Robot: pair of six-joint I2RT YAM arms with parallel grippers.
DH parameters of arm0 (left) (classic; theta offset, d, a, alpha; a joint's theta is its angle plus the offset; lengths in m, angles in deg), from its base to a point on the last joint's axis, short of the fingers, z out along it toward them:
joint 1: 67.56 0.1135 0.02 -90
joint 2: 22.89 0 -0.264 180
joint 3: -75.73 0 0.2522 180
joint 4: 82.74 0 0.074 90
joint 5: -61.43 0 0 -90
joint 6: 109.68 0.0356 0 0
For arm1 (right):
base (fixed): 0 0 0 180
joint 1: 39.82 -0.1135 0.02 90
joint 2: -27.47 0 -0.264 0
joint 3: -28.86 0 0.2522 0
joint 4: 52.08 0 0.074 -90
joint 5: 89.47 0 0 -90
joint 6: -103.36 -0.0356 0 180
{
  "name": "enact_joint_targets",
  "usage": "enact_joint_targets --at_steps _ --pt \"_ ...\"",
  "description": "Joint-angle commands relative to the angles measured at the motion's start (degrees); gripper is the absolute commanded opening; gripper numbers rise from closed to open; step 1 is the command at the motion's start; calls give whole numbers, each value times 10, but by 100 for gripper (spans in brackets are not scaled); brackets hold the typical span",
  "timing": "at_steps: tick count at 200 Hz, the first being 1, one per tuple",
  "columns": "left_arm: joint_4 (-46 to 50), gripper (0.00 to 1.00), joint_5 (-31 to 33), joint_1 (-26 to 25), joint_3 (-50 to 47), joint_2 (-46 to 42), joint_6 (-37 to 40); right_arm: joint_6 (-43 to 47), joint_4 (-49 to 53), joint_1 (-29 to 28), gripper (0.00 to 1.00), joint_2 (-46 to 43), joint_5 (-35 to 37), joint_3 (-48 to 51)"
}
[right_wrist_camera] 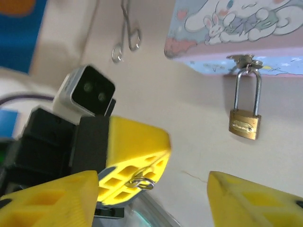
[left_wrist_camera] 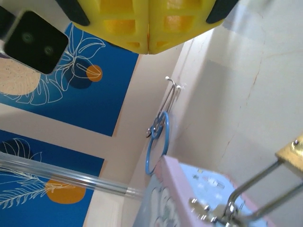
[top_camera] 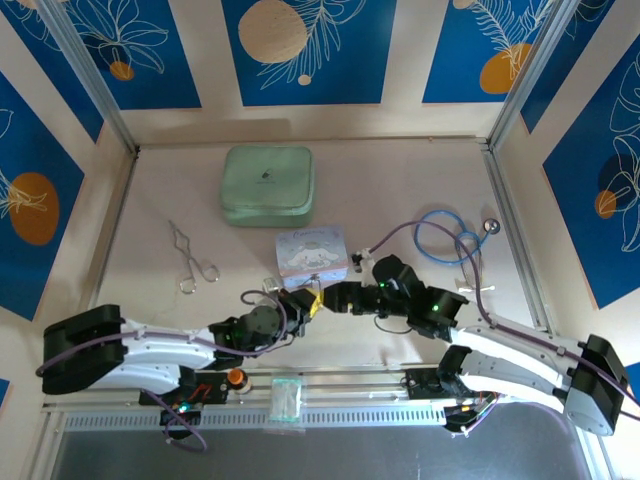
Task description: Unlock the padlock with the key
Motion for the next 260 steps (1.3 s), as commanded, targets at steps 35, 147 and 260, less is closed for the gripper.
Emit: enact_joint_targets --at_steps 35,147,260 --pt "49 0 73 14 43 -120 353 -151 -282 36 62 -23 -117 69" --pt "-41 0 -4 14 110 -100 464 -100 -437 10 46 -9 -109 63" --pt "-61 0 -30 15 123 -68 424 -99 -435 37 23 -6 -124 57"
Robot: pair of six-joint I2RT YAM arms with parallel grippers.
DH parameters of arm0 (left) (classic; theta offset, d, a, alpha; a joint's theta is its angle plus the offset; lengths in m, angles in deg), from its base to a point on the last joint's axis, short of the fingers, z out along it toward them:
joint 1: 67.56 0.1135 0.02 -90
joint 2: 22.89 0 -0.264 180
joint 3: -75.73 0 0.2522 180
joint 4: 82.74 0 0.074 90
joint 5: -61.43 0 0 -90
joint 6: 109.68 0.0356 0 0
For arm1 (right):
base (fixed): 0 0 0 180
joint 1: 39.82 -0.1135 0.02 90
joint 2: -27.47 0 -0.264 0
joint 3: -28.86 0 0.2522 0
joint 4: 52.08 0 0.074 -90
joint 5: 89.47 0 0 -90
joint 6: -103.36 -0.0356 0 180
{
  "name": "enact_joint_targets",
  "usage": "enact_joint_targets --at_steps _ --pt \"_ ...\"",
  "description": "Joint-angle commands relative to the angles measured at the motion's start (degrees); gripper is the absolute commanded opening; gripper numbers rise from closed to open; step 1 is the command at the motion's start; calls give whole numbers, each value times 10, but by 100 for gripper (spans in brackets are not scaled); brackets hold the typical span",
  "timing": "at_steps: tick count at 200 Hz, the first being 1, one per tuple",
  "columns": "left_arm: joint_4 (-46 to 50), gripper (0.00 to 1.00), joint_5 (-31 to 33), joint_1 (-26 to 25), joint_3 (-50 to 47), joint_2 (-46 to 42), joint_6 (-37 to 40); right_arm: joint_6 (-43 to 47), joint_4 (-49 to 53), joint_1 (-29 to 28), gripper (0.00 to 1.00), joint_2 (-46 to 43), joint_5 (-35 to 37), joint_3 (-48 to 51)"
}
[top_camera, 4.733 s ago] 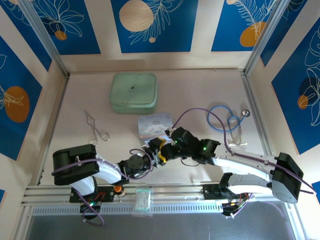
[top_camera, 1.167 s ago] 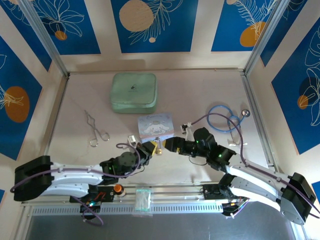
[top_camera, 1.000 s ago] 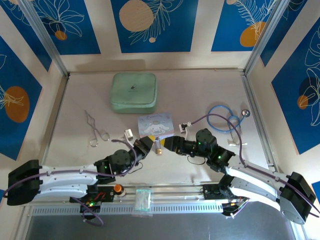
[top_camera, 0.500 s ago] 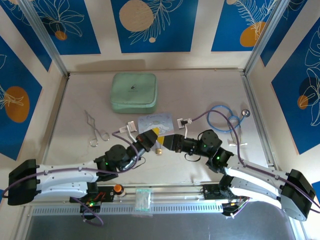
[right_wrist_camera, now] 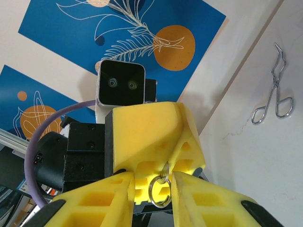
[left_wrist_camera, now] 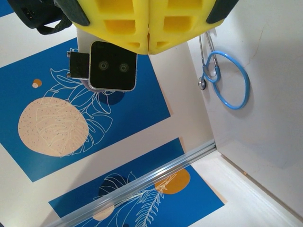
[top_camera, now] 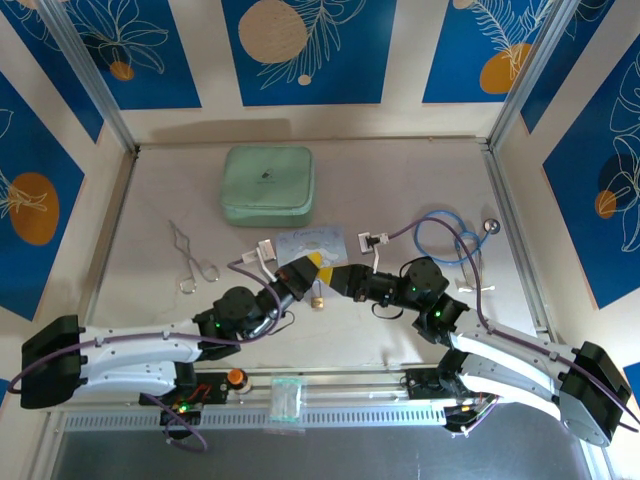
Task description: Unlock the padlock with the key
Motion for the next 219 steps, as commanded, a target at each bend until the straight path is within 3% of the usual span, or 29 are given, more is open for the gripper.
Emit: enact_joint_targets --at_steps 1,73,174,199,219 --pt "-25 0 -38 -1 21 14 -13 6 -21 3 23 2 4 -12" --pt "-38 0 -39 -1 21 18 -35 -8 -39 6 18 9 15 -2" --pt "1 0 -37 -2 30 3 -31 -22 -64 4 0 30 16 -2" --pt "12 28 -17 -1 20 -16 -20 -20 -56 5 0 26 17 1" --pt "38 37 -1 0 17 -40 -6 -20 -51 5 0 26 13 -2"
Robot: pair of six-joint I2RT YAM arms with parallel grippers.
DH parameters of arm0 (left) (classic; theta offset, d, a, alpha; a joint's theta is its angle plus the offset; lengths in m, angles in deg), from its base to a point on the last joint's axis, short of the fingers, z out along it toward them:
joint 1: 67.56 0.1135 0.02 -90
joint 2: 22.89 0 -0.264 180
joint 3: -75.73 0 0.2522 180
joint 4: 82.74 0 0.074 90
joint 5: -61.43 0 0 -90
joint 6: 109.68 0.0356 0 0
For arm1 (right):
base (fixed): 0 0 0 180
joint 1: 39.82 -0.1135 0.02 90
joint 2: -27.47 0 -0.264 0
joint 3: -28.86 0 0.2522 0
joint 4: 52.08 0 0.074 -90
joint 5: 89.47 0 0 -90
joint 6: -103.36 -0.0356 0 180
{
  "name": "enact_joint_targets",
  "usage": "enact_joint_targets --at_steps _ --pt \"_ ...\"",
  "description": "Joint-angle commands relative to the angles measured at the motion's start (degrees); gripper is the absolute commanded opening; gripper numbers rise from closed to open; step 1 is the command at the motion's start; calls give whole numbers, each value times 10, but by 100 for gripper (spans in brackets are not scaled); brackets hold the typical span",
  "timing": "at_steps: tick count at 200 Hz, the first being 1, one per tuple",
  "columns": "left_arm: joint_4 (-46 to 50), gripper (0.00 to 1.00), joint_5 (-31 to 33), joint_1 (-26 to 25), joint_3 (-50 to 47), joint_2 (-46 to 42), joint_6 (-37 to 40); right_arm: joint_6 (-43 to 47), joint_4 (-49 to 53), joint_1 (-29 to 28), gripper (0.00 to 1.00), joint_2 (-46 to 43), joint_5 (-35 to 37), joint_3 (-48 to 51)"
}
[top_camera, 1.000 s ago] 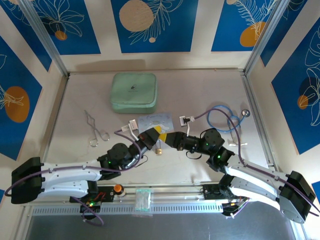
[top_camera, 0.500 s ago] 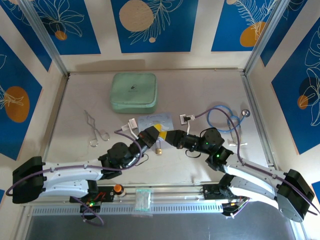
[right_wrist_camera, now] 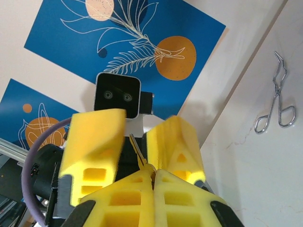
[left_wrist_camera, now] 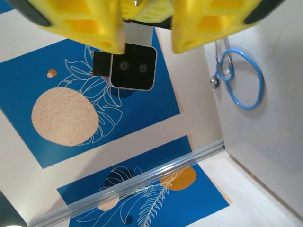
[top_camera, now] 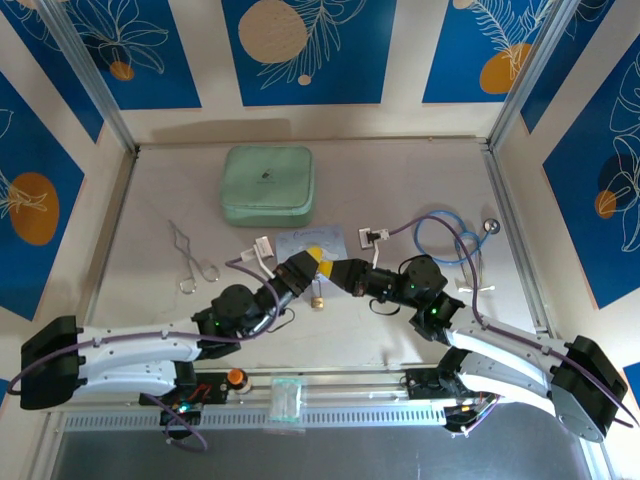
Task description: Unlock the padlock with the key
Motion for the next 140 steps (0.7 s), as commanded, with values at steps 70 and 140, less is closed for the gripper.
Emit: enact_joint_targets --at_steps 70,140 --pt "133 24 0 1 22 -52 18 9 28 -4 0 -2 -1 -13" --pt "210 0 2 2 35 -53 1 7 43 -5 5 -10 7 -12"
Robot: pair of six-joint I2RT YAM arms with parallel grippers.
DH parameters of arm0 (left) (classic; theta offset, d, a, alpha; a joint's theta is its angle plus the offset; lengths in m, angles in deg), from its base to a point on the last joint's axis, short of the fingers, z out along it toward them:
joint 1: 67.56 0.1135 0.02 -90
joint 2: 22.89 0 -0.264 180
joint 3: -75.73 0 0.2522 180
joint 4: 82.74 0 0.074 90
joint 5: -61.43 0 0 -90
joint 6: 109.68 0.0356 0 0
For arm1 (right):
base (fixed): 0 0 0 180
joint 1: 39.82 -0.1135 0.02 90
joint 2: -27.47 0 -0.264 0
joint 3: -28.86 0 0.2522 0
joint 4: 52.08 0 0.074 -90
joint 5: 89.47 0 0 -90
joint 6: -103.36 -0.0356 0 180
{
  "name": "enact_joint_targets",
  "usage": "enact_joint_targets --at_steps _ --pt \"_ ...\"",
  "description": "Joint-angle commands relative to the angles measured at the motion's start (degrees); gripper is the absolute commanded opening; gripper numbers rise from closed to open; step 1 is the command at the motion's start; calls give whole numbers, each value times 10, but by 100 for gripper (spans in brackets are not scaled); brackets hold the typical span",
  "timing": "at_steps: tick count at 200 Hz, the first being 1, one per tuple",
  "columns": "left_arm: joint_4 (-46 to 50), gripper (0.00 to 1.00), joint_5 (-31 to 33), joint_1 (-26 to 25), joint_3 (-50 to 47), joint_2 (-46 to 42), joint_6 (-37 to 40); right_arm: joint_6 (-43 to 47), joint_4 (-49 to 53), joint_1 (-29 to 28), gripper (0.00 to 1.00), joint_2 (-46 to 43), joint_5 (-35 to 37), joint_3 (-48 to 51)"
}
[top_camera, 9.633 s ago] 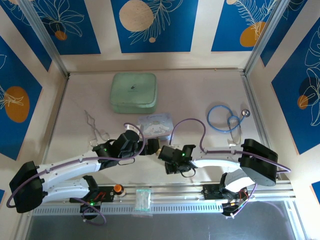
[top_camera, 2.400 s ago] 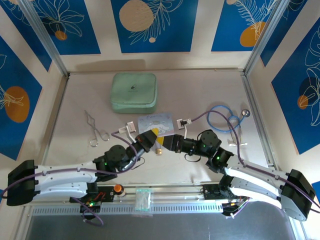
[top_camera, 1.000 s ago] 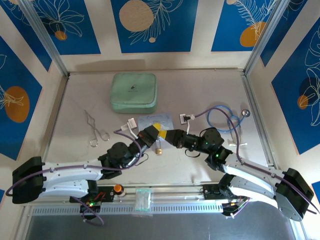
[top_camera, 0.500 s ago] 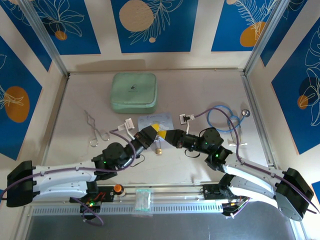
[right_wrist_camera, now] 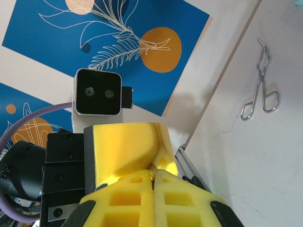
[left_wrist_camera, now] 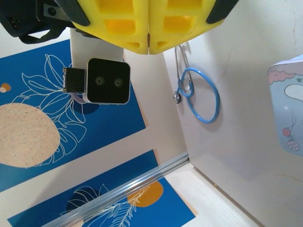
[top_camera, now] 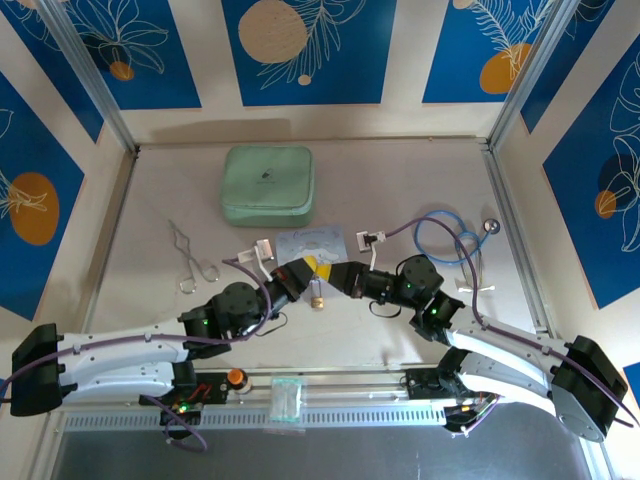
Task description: Unlock the padlock with the key
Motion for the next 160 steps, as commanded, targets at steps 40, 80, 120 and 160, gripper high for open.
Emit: enact_joint_targets --at_steps 40,80,120,160 --pt "-8 0 2 2 6 -4 -13 -19 -28 3 47 -8 0 -9" --pt "-56 0 -3 2 -4 3 -29 -30 -56 2 33 3 9 5" --pt "-74 0 -1 2 -6 8 -32 -33 -64 -1 28 12 0 1" --pt "-73 0 -5 2 0 12 -30 -37 -82 -3 20 23 -2 0"
